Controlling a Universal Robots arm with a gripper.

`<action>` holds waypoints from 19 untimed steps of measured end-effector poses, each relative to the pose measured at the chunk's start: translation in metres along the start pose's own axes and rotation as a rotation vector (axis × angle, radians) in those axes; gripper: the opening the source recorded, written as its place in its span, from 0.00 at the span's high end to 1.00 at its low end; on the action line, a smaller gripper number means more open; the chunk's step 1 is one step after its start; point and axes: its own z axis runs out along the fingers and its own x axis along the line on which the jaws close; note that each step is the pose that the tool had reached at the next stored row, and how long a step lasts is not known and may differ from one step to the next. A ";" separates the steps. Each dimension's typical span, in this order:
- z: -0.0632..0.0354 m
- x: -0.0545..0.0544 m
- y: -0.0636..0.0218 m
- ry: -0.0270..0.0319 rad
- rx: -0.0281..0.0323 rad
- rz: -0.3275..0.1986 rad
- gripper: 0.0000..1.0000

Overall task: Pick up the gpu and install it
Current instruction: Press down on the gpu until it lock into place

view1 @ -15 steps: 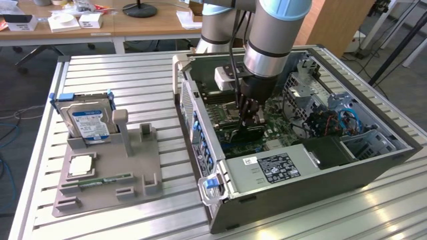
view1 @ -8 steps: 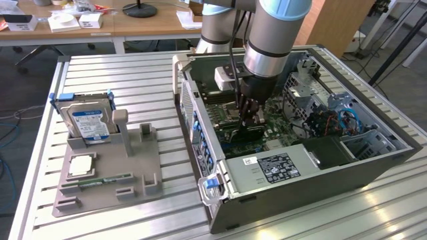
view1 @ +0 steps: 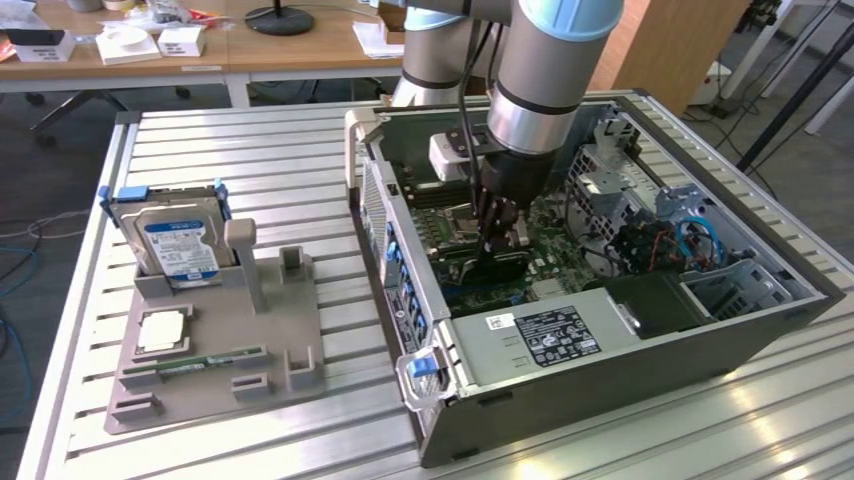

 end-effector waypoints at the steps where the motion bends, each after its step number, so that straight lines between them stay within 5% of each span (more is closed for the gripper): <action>1: -0.0004 0.000 0.0001 -0.0015 0.0008 0.000 0.90; 19: -0.0129 0.000 0.0002 -0.0012 0.0008 0.000 0.90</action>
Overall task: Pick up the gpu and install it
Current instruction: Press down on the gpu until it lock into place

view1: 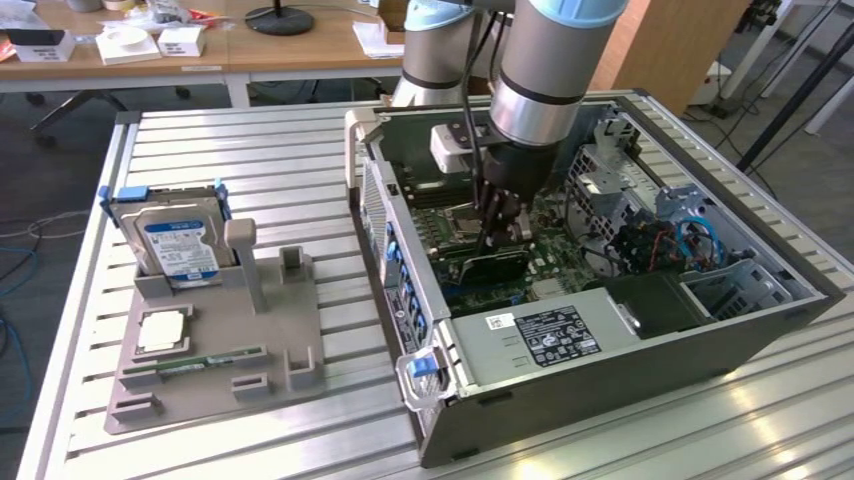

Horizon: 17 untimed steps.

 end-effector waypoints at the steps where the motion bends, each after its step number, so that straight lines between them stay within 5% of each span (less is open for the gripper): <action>1: -0.0018 0.000 0.0000 0.0000 0.0000 0.000 0.90; 17: -0.0289 -0.001 0.0001 0.0000 0.0001 0.000 0.90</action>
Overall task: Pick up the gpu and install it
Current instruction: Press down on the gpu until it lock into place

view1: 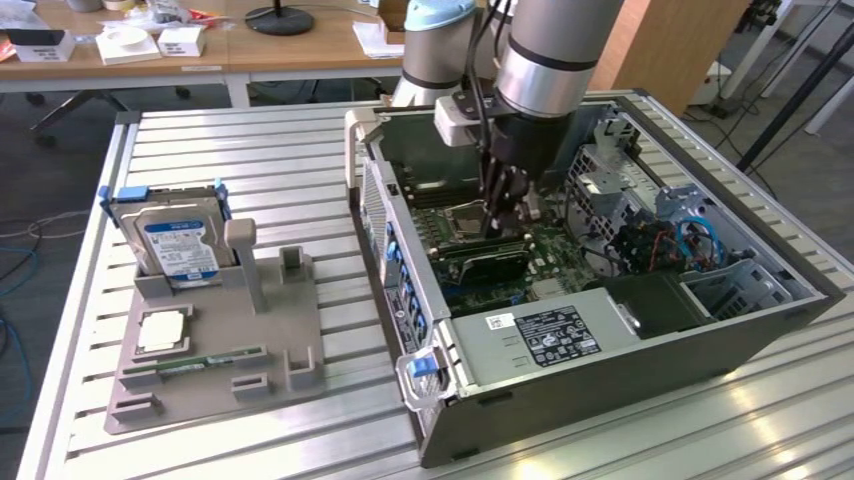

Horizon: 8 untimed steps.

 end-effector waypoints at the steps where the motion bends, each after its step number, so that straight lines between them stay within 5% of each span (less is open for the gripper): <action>1: -0.0019 0.000 0.0000 0.0000 0.0000 0.000 0.90; 8: -0.0158 0.000 0.0000 0.0000 0.0000 0.000 0.90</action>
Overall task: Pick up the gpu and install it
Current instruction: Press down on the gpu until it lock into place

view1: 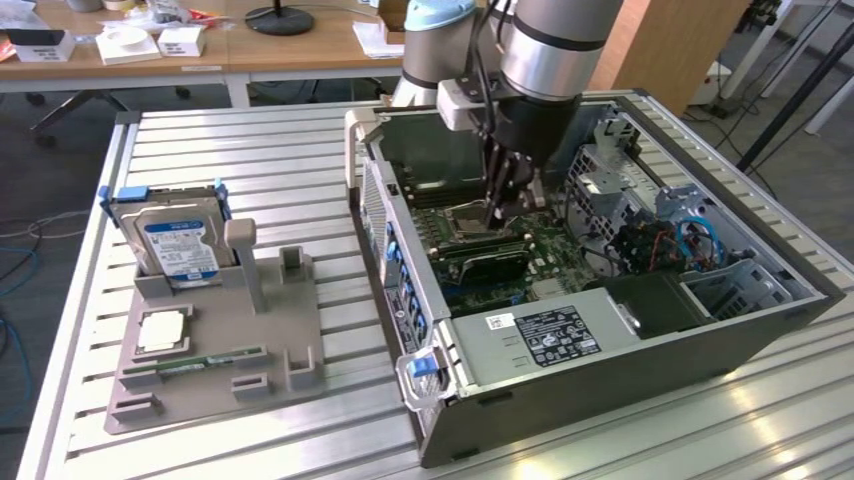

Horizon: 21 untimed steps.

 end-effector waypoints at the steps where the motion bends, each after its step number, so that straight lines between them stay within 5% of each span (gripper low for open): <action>1: -0.0018 0.000 0.0000 0.0000 0.0000 0.000 0.90; 21: -0.0121 0.000 0.0000 -0.0001 0.0001 0.000 0.90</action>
